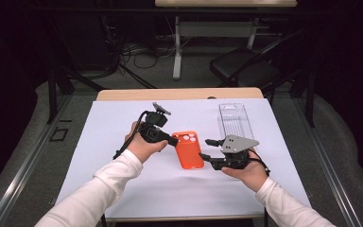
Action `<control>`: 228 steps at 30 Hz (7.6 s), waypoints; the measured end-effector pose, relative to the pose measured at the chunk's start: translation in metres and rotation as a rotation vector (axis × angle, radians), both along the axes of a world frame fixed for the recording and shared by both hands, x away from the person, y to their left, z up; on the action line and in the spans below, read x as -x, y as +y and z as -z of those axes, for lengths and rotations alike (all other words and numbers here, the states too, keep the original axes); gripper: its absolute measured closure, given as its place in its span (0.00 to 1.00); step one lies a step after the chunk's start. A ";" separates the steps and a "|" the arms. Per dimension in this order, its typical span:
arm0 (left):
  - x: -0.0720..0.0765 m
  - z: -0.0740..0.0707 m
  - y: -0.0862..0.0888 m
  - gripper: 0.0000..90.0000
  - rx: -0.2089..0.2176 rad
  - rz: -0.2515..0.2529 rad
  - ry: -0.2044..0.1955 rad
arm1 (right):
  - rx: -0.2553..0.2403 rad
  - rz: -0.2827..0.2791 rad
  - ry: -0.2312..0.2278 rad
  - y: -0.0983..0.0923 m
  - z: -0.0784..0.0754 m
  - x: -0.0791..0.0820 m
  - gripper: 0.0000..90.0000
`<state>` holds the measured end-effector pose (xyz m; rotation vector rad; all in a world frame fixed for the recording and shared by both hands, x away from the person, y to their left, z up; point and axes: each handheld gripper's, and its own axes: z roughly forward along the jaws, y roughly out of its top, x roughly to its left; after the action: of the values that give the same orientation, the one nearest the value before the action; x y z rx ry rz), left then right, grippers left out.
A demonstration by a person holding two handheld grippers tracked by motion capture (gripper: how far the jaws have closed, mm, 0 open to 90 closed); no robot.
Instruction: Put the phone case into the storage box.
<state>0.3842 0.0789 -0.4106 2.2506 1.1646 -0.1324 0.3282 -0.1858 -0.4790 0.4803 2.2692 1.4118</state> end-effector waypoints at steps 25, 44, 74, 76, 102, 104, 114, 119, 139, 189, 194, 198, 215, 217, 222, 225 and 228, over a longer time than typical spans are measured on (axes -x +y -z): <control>-0.015 -0.002 -0.012 0.93 -0.097 -0.019 0.018 | 0.152 0.043 0.026 0.018 -0.036 -0.022 0.50; -0.017 -0.002 -0.018 0.93 -0.118 -0.019 0.018 | 0.268 0.058 0.061 0.032 -0.053 -0.031 0.48; -0.017 -0.002 -0.026 0.93 -0.151 -0.014 0.022 | 0.338 0.076 0.090 0.040 -0.071 -0.037 0.48; -0.017 -0.001 -0.027 0.93 -0.150 -0.017 0.022 | 0.339 0.081 0.083 0.041 -0.072 -0.038 0.49; -0.015 -0.002 -0.037 0.93 -0.156 -0.006 0.025 | 0.399 0.101 0.126 0.052 -0.073 -0.041 0.76; -0.015 -0.002 -0.037 0.93 -0.157 -0.004 0.023 | 0.404 0.108 0.133 0.053 -0.074 -0.040 0.78; -0.014 -0.002 -0.037 0.93 -0.160 -0.012 0.027 | 0.418 0.119 0.161 0.055 -0.073 -0.042 0.81; -0.014 -0.002 -0.036 0.93 -0.159 -0.008 0.032 | 0.425 0.115 0.159 0.056 -0.073 -0.042 0.83; -0.013 0.001 -0.038 0.92 -0.159 -0.004 0.037 | 0.449 0.117 0.171 0.057 -0.070 -0.041 0.88; -0.004 0.000 -0.018 0.57 -0.069 0.121 -0.140 | 0.428 0.051 0.095 0.039 -0.078 -0.045 0.89; -0.002 -0.003 -0.012 0.56 -0.052 0.125 -0.177 | 0.421 0.042 0.090 0.035 -0.081 -0.046 0.89; 0.000 -0.007 -0.007 0.55 -0.034 0.133 -0.193 | 0.420 0.041 0.080 0.031 -0.083 -0.048 0.88; 0.001 -0.008 0.022 0.43 0.000 0.111 -0.231 | 0.378 0.018 0.030 0.017 -0.101 -0.053 0.88; 0.001 -0.006 0.024 0.38 -0.001 0.109 -0.235 | 0.375 0.016 0.018 0.015 -0.104 -0.053 0.88; 0.001 -0.001 0.028 0.30 -0.020 0.119 -0.255 | 0.379 0.013 -0.005 0.012 -0.110 -0.056 0.88; 0.002 0.000 0.030 0.30 -0.026 0.116 -0.261 | 0.380 0.015 -0.014 0.010 -0.113 -0.058 0.88; 0.004 0.001 0.032 0.28 -0.033 0.114 -0.271 | 0.384 0.015 -0.022 0.007 -0.115 -0.061 0.88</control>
<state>0.3805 0.1107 -0.4112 2.2789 0.9017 0.1442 0.3892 -0.1789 -0.3638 0.3533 2.4323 0.9328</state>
